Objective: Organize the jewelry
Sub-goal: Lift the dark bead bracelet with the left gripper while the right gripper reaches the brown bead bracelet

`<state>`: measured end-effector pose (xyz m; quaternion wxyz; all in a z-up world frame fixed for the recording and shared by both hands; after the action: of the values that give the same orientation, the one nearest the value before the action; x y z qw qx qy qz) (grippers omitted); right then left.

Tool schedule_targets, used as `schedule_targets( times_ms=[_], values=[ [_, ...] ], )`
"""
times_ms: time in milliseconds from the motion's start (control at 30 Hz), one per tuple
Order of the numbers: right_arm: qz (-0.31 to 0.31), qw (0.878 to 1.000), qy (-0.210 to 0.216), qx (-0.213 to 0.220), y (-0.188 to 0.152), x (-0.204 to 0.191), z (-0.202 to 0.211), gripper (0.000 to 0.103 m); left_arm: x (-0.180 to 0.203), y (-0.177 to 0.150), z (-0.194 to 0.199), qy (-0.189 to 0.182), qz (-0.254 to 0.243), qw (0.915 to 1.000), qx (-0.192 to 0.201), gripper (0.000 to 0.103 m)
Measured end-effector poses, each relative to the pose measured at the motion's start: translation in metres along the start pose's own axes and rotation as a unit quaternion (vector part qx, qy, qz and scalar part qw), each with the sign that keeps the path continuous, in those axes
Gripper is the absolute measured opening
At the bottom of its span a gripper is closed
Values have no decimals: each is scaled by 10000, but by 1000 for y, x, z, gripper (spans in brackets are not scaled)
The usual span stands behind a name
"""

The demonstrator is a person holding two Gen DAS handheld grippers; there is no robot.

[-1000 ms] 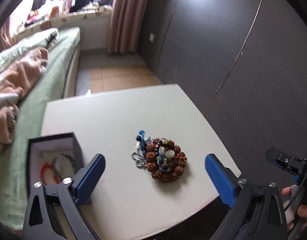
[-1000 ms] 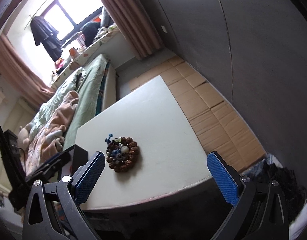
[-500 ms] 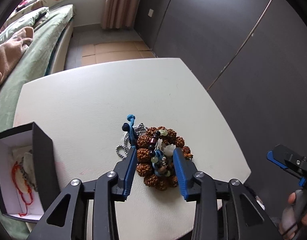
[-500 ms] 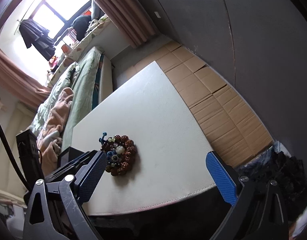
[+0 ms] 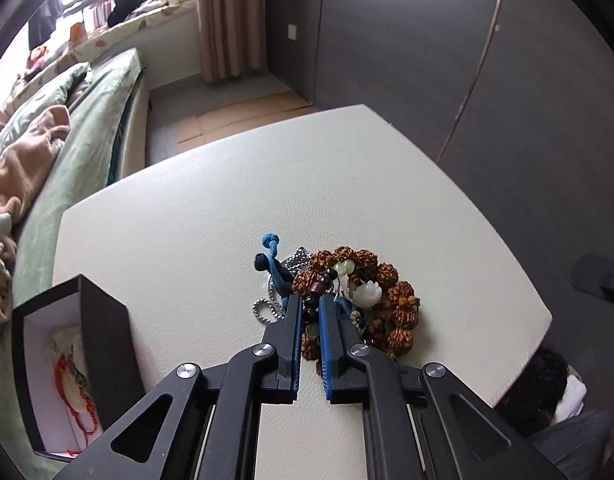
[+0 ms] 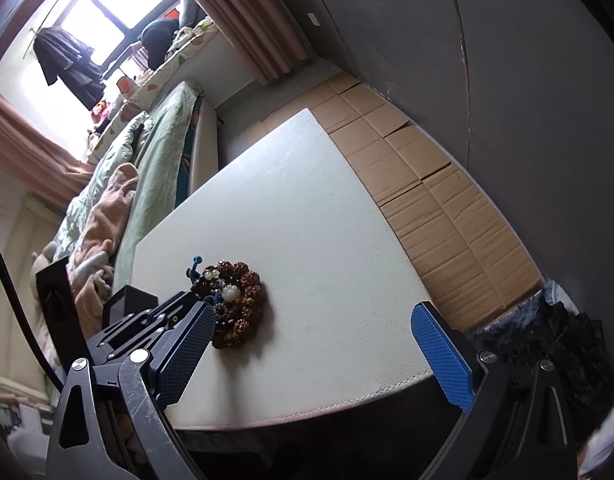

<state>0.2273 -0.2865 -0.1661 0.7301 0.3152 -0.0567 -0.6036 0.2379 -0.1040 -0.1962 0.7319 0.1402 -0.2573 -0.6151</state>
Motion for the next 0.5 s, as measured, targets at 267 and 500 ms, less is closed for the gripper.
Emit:
schedule_targets(
  times_ms=[267,500],
  values=[
    [51,10000,-6,-43,-3,-5,-3,100,-11,9,33,-463,123,9985,258,8],
    [181,9998,30,-86,-8,-20,-8,100,-22,16,60,-722,325,9958,456,8]
  ],
)
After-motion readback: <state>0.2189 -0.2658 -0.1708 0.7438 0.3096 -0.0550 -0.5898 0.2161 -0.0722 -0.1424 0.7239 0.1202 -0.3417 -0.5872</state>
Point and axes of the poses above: each gripper's, at about its wrist camera, not at the fingertips, and z roughly against the way its jaws point, x to its right, y to its top, the point moved 10 cm from there along -z, roughly the way its jaws point, and after that the axes turned 15 degrees about z, right-handed, at the moved point
